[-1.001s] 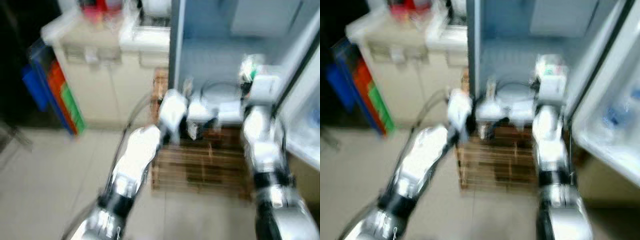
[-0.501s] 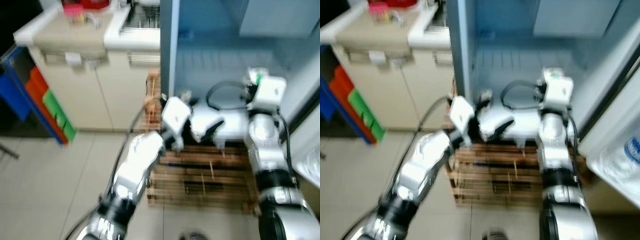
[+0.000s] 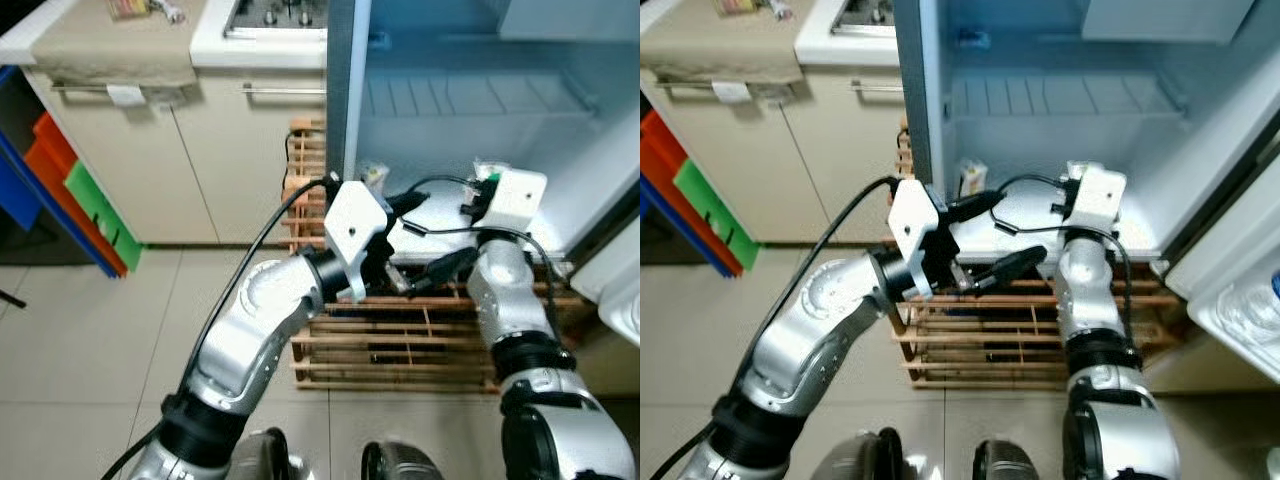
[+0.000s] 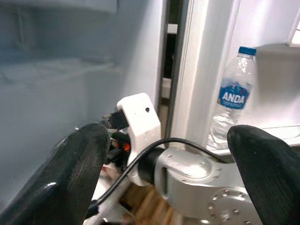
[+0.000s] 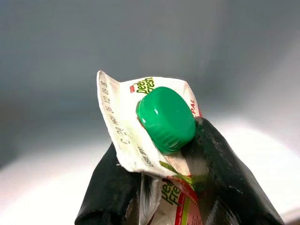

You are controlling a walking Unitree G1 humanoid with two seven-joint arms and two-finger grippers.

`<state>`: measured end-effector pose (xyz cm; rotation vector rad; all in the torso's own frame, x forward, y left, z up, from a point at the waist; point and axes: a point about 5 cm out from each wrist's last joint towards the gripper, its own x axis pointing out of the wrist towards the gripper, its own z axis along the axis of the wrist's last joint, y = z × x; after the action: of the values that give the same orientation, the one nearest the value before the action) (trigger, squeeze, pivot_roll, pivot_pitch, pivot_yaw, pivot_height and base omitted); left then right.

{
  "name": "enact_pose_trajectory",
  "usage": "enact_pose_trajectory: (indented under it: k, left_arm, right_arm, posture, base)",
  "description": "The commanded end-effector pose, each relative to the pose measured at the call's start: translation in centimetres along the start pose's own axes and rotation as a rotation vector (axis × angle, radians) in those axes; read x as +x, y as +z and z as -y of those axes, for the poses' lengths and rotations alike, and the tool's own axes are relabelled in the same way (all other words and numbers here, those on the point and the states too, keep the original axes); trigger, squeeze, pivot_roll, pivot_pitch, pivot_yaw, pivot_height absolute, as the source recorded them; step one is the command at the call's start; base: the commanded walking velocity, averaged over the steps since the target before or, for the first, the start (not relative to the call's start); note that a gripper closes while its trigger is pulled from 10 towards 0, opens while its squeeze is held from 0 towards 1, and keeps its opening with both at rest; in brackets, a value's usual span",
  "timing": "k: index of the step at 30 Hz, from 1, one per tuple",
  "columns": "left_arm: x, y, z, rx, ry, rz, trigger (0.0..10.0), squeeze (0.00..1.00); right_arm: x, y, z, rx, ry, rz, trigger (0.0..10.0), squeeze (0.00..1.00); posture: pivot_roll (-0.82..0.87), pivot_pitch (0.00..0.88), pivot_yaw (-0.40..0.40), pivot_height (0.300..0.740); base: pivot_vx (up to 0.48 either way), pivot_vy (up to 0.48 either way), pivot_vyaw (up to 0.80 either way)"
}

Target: Restocking fridge

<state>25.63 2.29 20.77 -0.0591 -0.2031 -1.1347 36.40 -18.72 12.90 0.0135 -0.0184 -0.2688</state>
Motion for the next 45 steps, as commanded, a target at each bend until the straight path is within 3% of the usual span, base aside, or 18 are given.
enact_pose_trajectory:
  k: [1, 3, 9, 10, 16, 30, 32, 33, 37, 38, 39, 40, 41, 45]
  left_arm:
    - [-0.4, 0.3, 0.3, -0.015, 0.009, 0.003, 10.0, 0.00]
    - [-1.0, 0.2, 0.6, -0.018, 0.027, 0.000, 10.0, 0.00]
    - [-4.7, -1.5, 1.4, -0.024, 0.142, -0.078, 10.0, 0.00]
    - [-5.9, -1.7, 1.4, -0.033, 0.186, -0.108, 10.0, 0.00]
    - [-7.8, -1.7, 1.5, -0.056, 0.265, -0.139, 10.0, 0.00]
    - [-7.2, -1.3, 2.1, -0.068, 0.307, -0.120, 10.0, 0.00]
    - [-7.1, -1.3, 2.1, -0.070, 0.311, -0.116, 10.0, 0.00]
    - [-7.0, -1.3, 2.1, -0.070, 0.313, -0.114, 10.0, 0.00]
    - [-6.8, -1.3, 2.2, -0.074, 0.322, -0.105, 10.0, 0.00]
    - [-6.8, -1.3, 2.2, -0.074, 0.323, -0.105, 10.0, 0.00]
    - [-6.7, -1.3, 2.2, -0.076, 0.325, -0.104, 10.0, 0.00]
    - [-6.7, -1.4, 2.3, -0.078, 0.325, -0.104, 10.0, 0.00]
    - [-6.5, -1.4, 2.4, -0.081, 0.327, -0.101, 10.0, 0.00]
    - [-6.4, -1.4, 2.3, -0.081, 0.331, -0.098, 10.0, 0.00]
  right_arm:
    - [0.2, 0.0, -0.6, 0.018, 0.021, -0.023, 0.0, 0.00]
    - [0.2, 0.0, -1.3, 0.014, 0.051, -0.023, 0.0, 0.00]
    - [0.5, 1.2, -2.7, -0.027, 0.117, 0.042, 0.0, 0.00]
    - [0.7, 1.8, -2.9, -0.031, 0.122, 0.066, 0.0, 0.00]
    - [1.1, 3.0, -3.8, 0.002, 0.153, 0.106, 0.0, 0.00]
    - [1.8, 4.7, -6.0, 0.143, 0.284, 0.110, 0.0, 0.00]
    - [1.9, 4.9, -6.2, 0.147, 0.295, 0.103, 2.8, 0.00]
    - [1.9, 4.9, -6.3, 0.152, 0.303, 0.099, 10.0, 0.00]
    - [1.6, 5.4, -7.2, 0.181, 0.365, 0.120, 10.0, 0.00]
    - [1.6, 5.5, -7.4, 0.188, 0.376, 0.128, 10.0, 0.22]
    - [1.5, 5.8, -7.6, 0.191, 0.393, 0.139, 10.0, 0.22]
    - [1.4, 6.1, -7.9, 0.190, 0.414, 0.155, 10.0, 0.96]
    - [1.3, 6.6, -8.4, 0.194, 0.444, 0.177, 10.0, 1.00]
    - [1.2, 7.0, -8.6, 0.203, 0.459, 0.191, 10.0, 1.00]
  posture:
    - [0.02, 0.270, 0.034, 0.740]
    - [0.03, 0.295, 0.026, 0.740]
    - [0.05, 0.332, 0.011, 0.740]
    - [0.05, 0.336, 0.009, 0.740]
    - [0.08, 0.334, 0.004, 0.740]
    - [0.06, 0.326, -0.042, 0.740]
    - [0.06, 0.326, -0.046, 0.740]
    - [0.06, 0.327, -0.049, 0.740]
    - [0.05, 0.329, -0.056, 0.740]
    - [0.05, 0.329, -0.059, 0.740]
    - [0.05, 0.329, -0.059, 0.740]
    - [0.04, 0.329, -0.063, 0.740]
    - [0.04, 0.329, -0.066, 0.740]
    - [0.03, 0.327, -0.070, 0.740]
  base:
    - [0.000, 0.000, 0.00]
    - [0.000, 0.000, 0.00]
    - [0.000, 0.000, 0.00]
    - [0.000, 0.000, 0.00]
    - [0.000, 0.000, 0.00]
    - [0.000, 0.000, 0.00]
    - [0.000, 0.000, 0.00]
    - [0.000, 0.000, 0.00]
    - [0.000, 0.000, 0.00]
    - [0.000, 0.000, 0.00]
    - [0.000, 0.000, 0.00]
    - [0.000, 0.000, 0.00]
    - [0.000, 0.000, 0.00]
    - [0.000, 0.000, 0.00]
